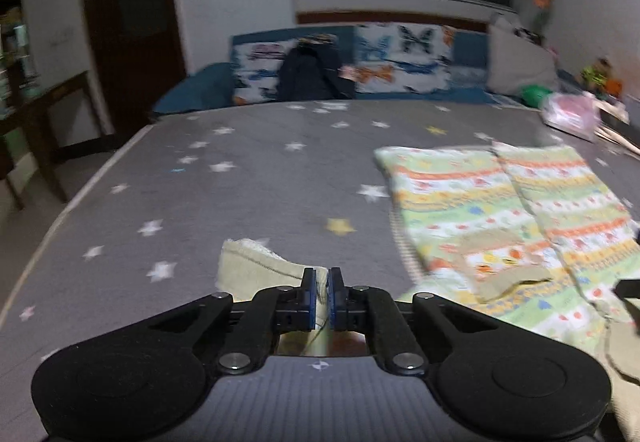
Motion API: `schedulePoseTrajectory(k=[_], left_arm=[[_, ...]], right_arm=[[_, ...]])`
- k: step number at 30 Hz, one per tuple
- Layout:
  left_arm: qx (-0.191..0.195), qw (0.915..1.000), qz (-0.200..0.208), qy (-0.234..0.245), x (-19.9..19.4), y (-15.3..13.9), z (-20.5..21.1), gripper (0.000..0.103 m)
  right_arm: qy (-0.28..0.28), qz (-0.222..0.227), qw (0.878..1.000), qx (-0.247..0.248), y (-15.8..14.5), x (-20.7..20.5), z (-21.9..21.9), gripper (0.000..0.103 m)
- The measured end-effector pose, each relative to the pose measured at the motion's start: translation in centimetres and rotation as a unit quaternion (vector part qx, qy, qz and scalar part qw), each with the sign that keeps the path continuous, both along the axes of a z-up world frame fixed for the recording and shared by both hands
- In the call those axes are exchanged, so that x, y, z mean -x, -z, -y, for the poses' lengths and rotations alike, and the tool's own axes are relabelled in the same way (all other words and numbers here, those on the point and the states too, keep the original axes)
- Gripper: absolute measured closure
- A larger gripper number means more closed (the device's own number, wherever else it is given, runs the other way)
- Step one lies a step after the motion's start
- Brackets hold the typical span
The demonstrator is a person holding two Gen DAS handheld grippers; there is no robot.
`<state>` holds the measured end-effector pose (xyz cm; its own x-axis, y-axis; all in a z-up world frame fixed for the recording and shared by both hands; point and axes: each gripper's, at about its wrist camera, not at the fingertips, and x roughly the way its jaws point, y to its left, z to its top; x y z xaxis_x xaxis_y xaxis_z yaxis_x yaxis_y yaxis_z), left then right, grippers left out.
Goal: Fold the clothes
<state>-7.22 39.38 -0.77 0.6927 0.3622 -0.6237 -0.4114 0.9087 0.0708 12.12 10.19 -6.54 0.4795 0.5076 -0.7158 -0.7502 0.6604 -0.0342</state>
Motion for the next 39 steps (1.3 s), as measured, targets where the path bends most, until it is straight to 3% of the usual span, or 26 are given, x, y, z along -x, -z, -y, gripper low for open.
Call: schedulePoseTrajectory(k=[6,14,21,30,39], left_arm=[[-0.007,0.9965,0.006,-0.083,4.2,0.0,-2.5,0.097],[-0.026,0.9859,-0.036,-0.161,7.5,1.2,-5.4,0.097],[-0.034,0.986,-0.017,-0.163,6.3,0.2,-5.2,0.082],[-0.025,0.9946,-0.044,-0.09,1.4,2.6,-4.8,0.082],[-0.104,0.9813,-0.077,-0.142,0.4,3.8,-6.4,0.082]], right_arm=[[0.0,0.002,1.0,-0.002,0.1,0.1,0.1,0.0],[0.001,0.005,1.0,-0.004,0.2,0.2,0.1,0.0],[0.004,0.007,1.0,-0.005,0.2,0.4,0.1,0.0],[0.005,0.009,1.0,-0.006,0.2,0.5,0.2,0.0],[0.004,0.016,1.0,-0.013,0.4,0.6,0.4,0.0]])
